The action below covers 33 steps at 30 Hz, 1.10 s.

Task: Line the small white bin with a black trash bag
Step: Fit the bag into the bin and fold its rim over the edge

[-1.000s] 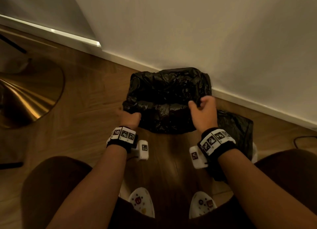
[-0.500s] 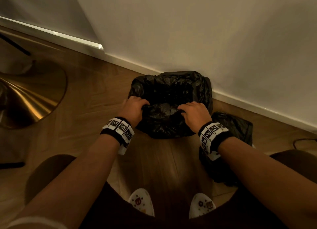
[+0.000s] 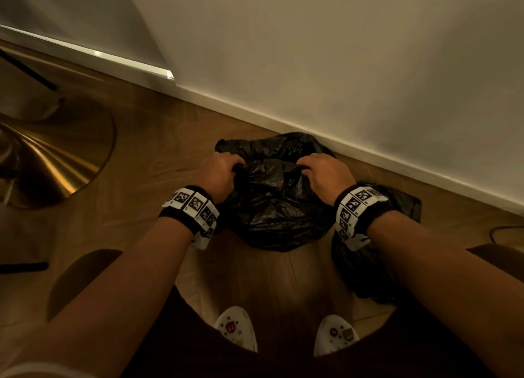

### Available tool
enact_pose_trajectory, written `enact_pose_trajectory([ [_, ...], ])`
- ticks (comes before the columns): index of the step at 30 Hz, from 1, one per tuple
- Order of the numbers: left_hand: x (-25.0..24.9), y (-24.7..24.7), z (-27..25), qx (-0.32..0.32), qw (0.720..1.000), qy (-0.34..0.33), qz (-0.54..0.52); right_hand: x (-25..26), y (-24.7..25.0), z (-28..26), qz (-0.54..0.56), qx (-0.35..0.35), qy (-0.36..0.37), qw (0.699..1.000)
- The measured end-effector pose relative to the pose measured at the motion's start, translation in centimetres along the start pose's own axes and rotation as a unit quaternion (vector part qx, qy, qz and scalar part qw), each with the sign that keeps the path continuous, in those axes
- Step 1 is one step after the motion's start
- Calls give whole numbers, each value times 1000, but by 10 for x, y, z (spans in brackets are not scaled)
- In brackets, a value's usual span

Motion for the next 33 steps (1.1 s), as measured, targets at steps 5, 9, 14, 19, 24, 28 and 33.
enact_pose_trajectory([
  [5, -3, 0, -4, -11, 999, -8, -30, -2, 7, -1, -15, -40, 35, 998],
  [9, -7, 4, -9, -15, 999, -18, -22, -4, 10, -2, -23, -71, 58, 995],
  [14, -16, 0, -20, 34, 999, -33, 27, -9, -4, -16, -78, -61, 90, 991],
  [19, -25, -7, -28, 109, 991, -28, 71, 17, 1, -42, -49, -44, 97, 993],
  [24, -32, -22, -48, 163, 986, -6, 26, 37, -41, -76, 268, 324, -84, 903],
  [28, -42, -21, -71, 67, 998, -20, 0, 29, -80, -98, 421, 367, -277, 782],
  [33, -72, -27, -79, 50, 964, 76, -251, 3, -94, -101, 501, 236, -405, 727],
])
Point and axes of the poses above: each hand's wrist, its own z-axis towards the middle knuckle, its own y-axis out of the back of the hand, x = y × z, the point moved 5 cm from there along z, towards the middle knuckle, and after that the axes turned 2 degrees about -x, right-handed, at the moved point
